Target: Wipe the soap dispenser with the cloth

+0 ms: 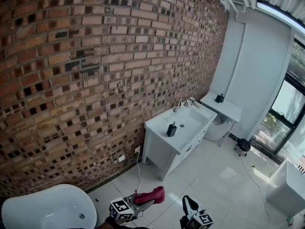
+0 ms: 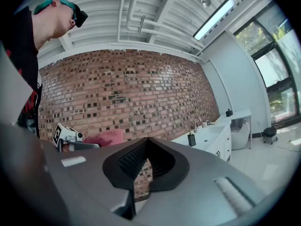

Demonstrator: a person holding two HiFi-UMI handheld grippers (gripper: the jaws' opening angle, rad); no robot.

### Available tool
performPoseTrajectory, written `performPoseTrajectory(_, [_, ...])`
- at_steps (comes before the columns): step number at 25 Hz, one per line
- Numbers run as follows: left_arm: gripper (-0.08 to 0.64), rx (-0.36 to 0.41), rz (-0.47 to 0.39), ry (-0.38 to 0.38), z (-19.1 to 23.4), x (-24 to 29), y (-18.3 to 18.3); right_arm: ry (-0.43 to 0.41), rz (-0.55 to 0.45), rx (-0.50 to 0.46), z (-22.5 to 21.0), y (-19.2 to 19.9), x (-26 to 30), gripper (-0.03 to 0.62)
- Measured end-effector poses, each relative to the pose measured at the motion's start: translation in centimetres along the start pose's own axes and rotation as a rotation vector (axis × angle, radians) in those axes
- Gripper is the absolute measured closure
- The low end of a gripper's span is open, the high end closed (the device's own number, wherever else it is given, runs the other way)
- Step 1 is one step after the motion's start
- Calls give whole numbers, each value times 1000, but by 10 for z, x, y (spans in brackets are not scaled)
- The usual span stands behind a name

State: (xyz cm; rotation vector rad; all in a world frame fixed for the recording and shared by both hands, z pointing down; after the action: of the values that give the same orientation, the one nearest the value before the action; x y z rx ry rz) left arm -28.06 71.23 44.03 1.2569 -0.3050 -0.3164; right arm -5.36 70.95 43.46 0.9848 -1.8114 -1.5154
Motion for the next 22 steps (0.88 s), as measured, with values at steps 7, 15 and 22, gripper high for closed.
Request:
performPoseTrajectory(7, [508, 2, 45, 30, -34, 55, 13, -38, -19, 41, -25, -2, -55, 592])
performPoseTrajectory(15, [508, -1, 64, 10, -40, 87, 24, -64, -32, 85, -51, 20, -65, 592])
performPoseTrajectory(22, [508, -101, 92, 70, 39, 112, 39, -135, 7, 47, -60, 14, -3, 591])
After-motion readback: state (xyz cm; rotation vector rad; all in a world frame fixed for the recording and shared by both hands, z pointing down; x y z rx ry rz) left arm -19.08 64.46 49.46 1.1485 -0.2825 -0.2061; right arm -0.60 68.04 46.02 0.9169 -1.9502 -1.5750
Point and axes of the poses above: the fingertips, and each gripper's own axes: x forward along the fingers, z to its left, y out of its underside, the point moved 7 cm from there along -x, backward along the fingers, and after that the axes turned 4 degrees about -x, right-handed, at the moved point
